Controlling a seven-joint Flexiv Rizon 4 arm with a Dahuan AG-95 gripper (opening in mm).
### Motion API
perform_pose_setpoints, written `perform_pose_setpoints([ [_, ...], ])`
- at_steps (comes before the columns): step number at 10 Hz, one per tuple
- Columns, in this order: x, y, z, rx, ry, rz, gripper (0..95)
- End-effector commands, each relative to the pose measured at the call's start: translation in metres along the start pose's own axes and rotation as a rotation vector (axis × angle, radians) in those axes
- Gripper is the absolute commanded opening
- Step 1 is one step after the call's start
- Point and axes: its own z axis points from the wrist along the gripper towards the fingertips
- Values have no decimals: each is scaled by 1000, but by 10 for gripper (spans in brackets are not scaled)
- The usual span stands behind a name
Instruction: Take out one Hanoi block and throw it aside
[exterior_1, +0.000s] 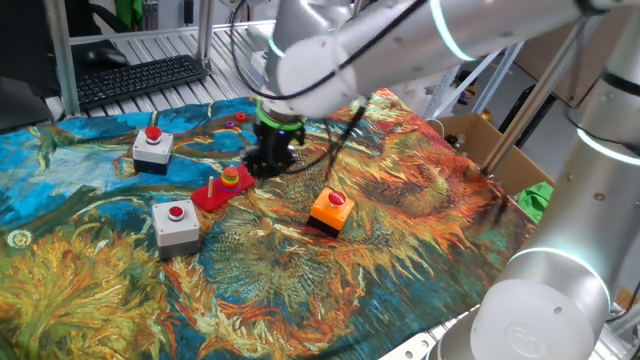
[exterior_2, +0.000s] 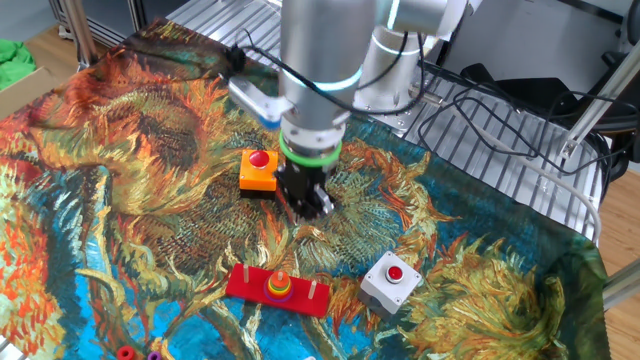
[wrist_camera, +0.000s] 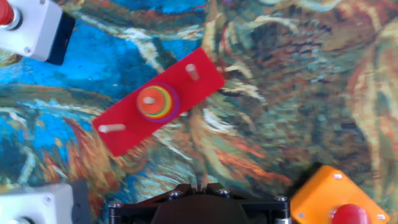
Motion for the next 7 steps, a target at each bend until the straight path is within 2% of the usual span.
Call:
perform_pose_setpoints([
  [1,-9,5,3,3,-4,6,0],
  [2,-17,9,4,4,-4,15,190],
  [5,-34,22,4,8,2,38,190],
  [7,-43,24,5,7,7,38,190],
])
